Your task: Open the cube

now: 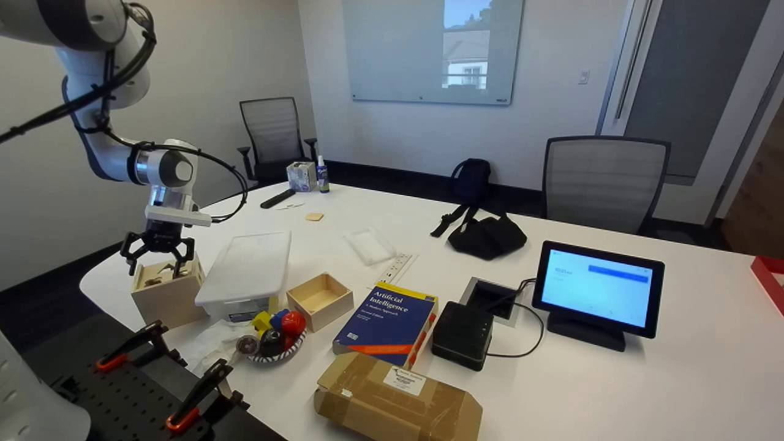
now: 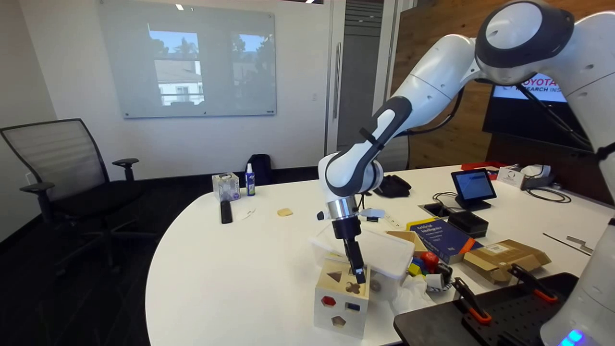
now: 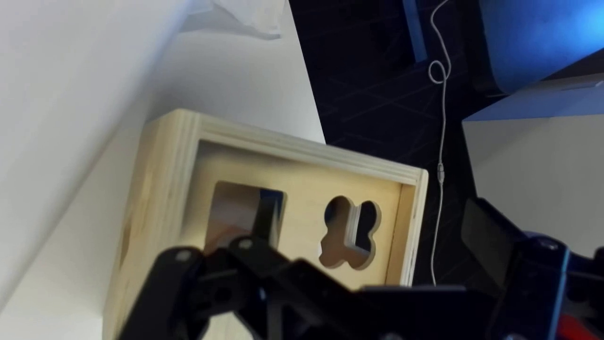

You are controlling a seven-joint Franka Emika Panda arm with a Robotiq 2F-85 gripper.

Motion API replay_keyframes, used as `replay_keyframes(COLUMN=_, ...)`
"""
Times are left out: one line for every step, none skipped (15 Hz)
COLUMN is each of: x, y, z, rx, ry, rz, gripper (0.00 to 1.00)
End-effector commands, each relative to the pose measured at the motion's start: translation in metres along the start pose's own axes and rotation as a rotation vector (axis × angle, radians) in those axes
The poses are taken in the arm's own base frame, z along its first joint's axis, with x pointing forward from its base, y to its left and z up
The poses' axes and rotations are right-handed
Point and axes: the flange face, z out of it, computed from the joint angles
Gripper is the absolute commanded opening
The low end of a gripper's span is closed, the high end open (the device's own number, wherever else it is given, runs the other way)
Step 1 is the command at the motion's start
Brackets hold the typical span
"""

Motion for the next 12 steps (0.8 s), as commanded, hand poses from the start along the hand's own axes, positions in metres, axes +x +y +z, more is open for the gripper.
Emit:
replay_keyframes(x=0.007, y=0.0, z=0.0, rx=-0.002, ry=-0.024, rz=-0.006, gripper=1.0)
replay_keyframes(x=0.007, y=0.001, z=0.0, rx=-0.003, ry=-0.022, rz=-0.007, gripper=1.0)
replay_keyframes(x=0.008, y=0.002, z=0.001, rx=-0.005, ry=-0.025, rz=-0.009, gripper=1.0)
replay_keyframes(x=0.009, y=0.002, z=0.001, rx=-0.008, ry=-0.026, rz=-0.01, gripper=1.0)
replay_keyframes(x=0.01, y=0.003, z=0.001, rx=-0.012, ry=-0.027, rz=-0.013, gripper=1.0)
replay_keyframes(x=0.011, y=0.004, z=0.001, rx=-0.015, ry=-0.029, rz=-0.017, gripper=1.0)
replay_keyframes(x=0.012, y=0.004, z=0.001, rx=-0.019, ry=-0.03, rz=-0.024, gripper=1.0)
replay_keyframes(x=0.014, y=0.005, z=0.0, rx=-0.022, ry=-0.03, rz=-0.03, gripper=1.0)
replay_keyframes(x=0.015, y=0.006, z=0.0, rx=-0.027, ry=-0.031, rz=-0.035, gripper=1.0)
replay_keyframes(x=0.017, y=0.007, z=0.0, rx=-0.029, ry=-0.032, rz=-0.043, gripper=1.0)
replay_keyframes(x=0.019, y=0.007, z=0.0, rx=-0.028, ry=-0.031, rz=-0.051, gripper=1.0)
replay_keyframes(x=0.021, y=0.007, z=0.001, rx=-0.027, ry=-0.031, rz=-0.056, gripper=1.0)
